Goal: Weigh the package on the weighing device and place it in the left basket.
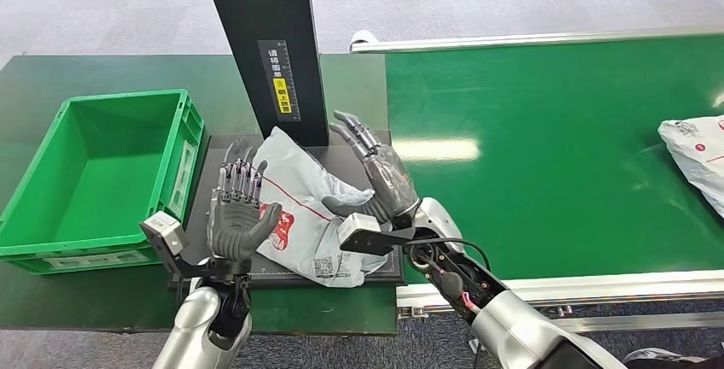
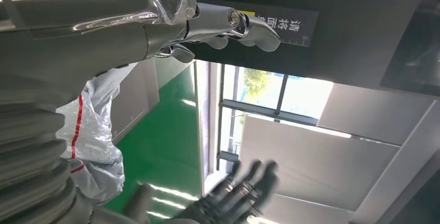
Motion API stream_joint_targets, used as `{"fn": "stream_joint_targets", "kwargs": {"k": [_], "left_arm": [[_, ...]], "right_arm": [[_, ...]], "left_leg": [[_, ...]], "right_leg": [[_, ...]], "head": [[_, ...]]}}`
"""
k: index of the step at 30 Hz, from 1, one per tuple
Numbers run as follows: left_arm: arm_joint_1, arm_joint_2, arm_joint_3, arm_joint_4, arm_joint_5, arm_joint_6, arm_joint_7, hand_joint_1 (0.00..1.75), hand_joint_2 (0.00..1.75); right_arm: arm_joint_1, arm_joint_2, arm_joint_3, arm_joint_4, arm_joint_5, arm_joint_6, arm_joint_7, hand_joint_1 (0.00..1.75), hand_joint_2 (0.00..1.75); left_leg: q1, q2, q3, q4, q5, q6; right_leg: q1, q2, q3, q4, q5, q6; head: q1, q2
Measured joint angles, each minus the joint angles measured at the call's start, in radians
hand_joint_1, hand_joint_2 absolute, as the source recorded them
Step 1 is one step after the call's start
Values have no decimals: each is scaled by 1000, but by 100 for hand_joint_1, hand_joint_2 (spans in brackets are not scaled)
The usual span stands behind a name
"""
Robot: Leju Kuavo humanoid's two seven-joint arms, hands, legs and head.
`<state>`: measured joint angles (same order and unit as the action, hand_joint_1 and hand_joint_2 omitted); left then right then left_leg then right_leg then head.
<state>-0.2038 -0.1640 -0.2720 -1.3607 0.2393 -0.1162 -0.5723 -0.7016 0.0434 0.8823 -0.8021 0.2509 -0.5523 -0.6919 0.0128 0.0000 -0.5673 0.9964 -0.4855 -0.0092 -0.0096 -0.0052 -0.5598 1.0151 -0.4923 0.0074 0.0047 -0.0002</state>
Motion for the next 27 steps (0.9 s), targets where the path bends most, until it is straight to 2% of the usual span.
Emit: {"fn": "stream_joint_targets", "kwargs": {"k": [4,10,17,25,27], "left_arm": [[1,4,-6,3,-73,1,51,0,175],[5,25,-30,29,-261,-1,101,0,175],[-21,45,-88,94,-721,152,192,0,175],[-56,41,-117,177,-933,171,305,0,175],[-60,39,-115,198,-948,172,332,86,175]], "right_arm": [[69,-42,-78,-142,-143,117,-1,0,175],[194,-97,-262,-289,-214,244,-2,0,175],[282,-113,-471,-419,-203,336,-2,0,175],[315,-98,-594,-506,-165,385,-2,0,175],[325,-93,-612,-519,-153,390,-2,0,175]], "left_leg": [[0,0,0,0,0,0],[0,0,0,0,0,0],[0,0,0,0,0,0],[0,0,0,0,0,0],[0,0,0,0,0,0]], "right_leg": [[0,0,0,0,0,0],[0,0,0,0,0,0],[0,0,0,0,0,0],[0,0,0,0,0,0],[0,0,0,0,0,0]], "head": [[0,0],[0,0],[0,0],[0,0],[0,0]]}}
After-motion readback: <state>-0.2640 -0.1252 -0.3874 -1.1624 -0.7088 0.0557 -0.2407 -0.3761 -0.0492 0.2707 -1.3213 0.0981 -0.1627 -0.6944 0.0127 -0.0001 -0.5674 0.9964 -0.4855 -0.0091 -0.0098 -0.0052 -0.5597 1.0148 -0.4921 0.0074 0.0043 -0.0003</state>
